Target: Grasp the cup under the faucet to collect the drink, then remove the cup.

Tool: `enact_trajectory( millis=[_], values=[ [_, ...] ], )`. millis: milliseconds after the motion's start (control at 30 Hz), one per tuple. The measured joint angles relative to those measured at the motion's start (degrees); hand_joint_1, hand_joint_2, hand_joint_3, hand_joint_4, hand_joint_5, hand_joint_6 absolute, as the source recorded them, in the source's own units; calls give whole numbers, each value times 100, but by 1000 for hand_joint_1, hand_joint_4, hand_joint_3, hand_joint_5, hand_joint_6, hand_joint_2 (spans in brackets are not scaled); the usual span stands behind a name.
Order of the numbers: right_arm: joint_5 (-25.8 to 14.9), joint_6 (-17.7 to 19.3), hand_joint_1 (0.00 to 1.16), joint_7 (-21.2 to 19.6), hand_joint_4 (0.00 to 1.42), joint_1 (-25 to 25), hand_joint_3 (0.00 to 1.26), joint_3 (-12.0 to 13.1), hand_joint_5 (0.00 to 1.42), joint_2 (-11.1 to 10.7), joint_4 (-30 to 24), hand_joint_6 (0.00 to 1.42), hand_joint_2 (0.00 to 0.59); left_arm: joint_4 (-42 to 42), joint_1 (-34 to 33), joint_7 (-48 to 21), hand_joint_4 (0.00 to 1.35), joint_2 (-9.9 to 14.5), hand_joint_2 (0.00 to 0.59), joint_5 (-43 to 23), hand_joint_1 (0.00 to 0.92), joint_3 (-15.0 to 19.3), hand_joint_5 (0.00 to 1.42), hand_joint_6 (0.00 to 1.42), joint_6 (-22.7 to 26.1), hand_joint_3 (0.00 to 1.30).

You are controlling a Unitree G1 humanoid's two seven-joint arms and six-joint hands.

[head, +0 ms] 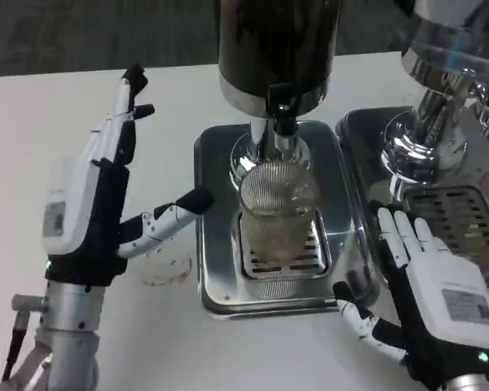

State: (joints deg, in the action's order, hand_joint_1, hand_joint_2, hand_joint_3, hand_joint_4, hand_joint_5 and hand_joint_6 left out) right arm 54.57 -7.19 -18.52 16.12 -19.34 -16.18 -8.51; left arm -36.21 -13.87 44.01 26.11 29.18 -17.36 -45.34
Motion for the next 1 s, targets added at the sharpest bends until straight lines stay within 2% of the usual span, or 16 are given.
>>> enact_trajectory(
  millis=[67,133,367,533,633,800,1000],
  values=[
    [-1,5,396,-7,0,-2,0,3,0,4,0,81,382,531,123,-776,0,129,99,-611,0,211,237,183,-493,0],
    [-2,8,397,-11,0,-2,0,5,0,8,0,81,383,836,155,-1247,0,191,108,-931,0,362,239,183,-681,0],
    [-9,8,402,-46,0,36,0,10,0,75,0,80,389,1714,253,-2739,0,256,112,-1830,0,644,224,196,-962,10],
    [-7,4,405,-117,0,51,0,8,0,188,2,80,390,1504,15,-3590,0,61,113,-2103,0,701,252,218,-932,57],
    [-8,4,406,-131,0,62,0,9,0,216,2,80,390,1306,-268,-3973,0,-150,124,-2193,0,731,265,220,-890,70],
    [0,-3,407,-158,0,141,0,9,0,244,-39,80,390,1039,-636,-4292,5,-462,126,-2159,0,783,277,222,-886,103],
    [3,-16,408,-230,0,180,0,12,0,309,-59,81,390,502,-922,-4590,43,-669,136,-1974,0,774,310,229,-889,170]
  ],
)
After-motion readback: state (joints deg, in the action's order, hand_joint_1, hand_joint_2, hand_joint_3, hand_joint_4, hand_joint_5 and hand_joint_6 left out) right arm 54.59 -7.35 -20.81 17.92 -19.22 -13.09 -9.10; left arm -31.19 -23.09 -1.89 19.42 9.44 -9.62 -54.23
